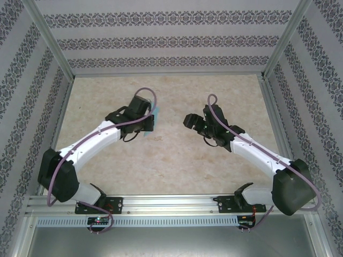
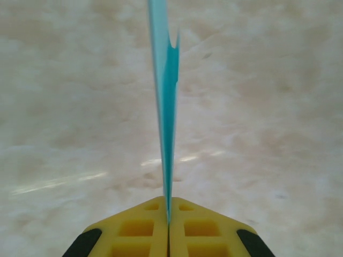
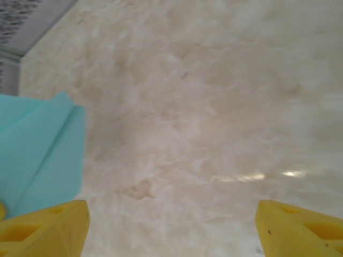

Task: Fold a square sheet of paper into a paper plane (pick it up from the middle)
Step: Turn over the paper at the center of the table.

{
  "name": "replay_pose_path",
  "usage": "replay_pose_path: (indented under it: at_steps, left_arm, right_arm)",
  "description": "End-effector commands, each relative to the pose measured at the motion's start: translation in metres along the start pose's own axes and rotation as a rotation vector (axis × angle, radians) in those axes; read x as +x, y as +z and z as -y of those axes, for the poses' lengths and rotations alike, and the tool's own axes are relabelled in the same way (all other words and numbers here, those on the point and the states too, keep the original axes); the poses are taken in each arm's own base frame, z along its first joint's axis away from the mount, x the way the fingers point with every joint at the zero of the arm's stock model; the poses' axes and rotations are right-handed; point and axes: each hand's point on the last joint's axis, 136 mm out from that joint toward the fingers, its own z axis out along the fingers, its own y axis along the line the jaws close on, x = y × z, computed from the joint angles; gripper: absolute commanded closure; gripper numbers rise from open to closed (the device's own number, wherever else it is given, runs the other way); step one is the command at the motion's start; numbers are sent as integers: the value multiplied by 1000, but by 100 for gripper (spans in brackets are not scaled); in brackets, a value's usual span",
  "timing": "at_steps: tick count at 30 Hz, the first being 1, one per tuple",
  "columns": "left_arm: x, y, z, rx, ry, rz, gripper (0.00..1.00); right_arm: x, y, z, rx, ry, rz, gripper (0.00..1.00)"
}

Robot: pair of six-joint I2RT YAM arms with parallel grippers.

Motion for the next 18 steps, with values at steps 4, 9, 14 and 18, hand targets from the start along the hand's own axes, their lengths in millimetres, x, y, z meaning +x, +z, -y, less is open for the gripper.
replay_pose_path:
  at_steps: [4, 9, 14, 18]
  left_arm:
    - [7, 0, -56, -541, 230, -41, 92]
    - [15, 36, -40, -548, 254, -78, 93]
    - [34, 75, -9, -373, 192, -153, 86]
    - [37, 79, 20, -205, 140, -171, 65]
  right_arm:
    - [3, -13, 56, 213, 35, 74, 19]
    - [9, -17, 79, 270, 88, 89, 19]
    - [14, -18, 88, 291, 99, 92, 19]
    - [16, -19, 87, 286, 87, 80, 19]
